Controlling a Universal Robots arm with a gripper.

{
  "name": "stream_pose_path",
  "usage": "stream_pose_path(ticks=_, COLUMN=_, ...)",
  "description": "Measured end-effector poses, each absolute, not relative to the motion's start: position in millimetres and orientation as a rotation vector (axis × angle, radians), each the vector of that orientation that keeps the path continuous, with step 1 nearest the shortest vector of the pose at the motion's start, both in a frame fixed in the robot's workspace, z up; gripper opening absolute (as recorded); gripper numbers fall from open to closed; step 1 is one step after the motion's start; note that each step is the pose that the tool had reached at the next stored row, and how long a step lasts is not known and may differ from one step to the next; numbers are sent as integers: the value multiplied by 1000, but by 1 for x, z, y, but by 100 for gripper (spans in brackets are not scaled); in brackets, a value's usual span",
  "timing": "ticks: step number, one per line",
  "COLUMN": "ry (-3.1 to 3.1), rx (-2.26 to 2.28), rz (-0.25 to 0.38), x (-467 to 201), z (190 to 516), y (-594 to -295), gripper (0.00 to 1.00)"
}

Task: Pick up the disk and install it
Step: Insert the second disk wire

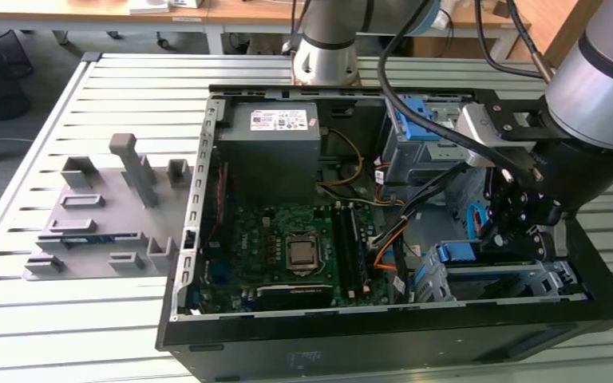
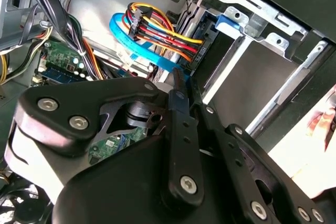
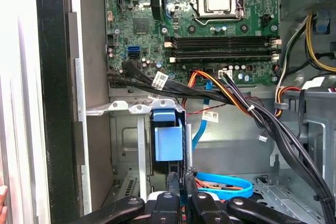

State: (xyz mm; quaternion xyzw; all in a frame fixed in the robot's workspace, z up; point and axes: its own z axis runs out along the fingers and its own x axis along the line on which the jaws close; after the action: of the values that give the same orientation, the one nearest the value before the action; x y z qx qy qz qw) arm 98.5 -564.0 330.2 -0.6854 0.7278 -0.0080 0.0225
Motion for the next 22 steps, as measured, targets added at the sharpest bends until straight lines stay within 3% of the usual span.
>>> stream_pose_path(ticks=11, ry=2254, rx=-2122, rz=-24, x=99, z=330, y=-564, gripper=17)
stream_pose_path(ticks=12, ry=2254, rx=-2122, rz=-24, x=99, z=331, y=-564, gripper=23)
stream_pose_path(ticks=22, ry=2254, rx=-2122, rz=-24, x=99, z=343, y=-564, gripper=23)
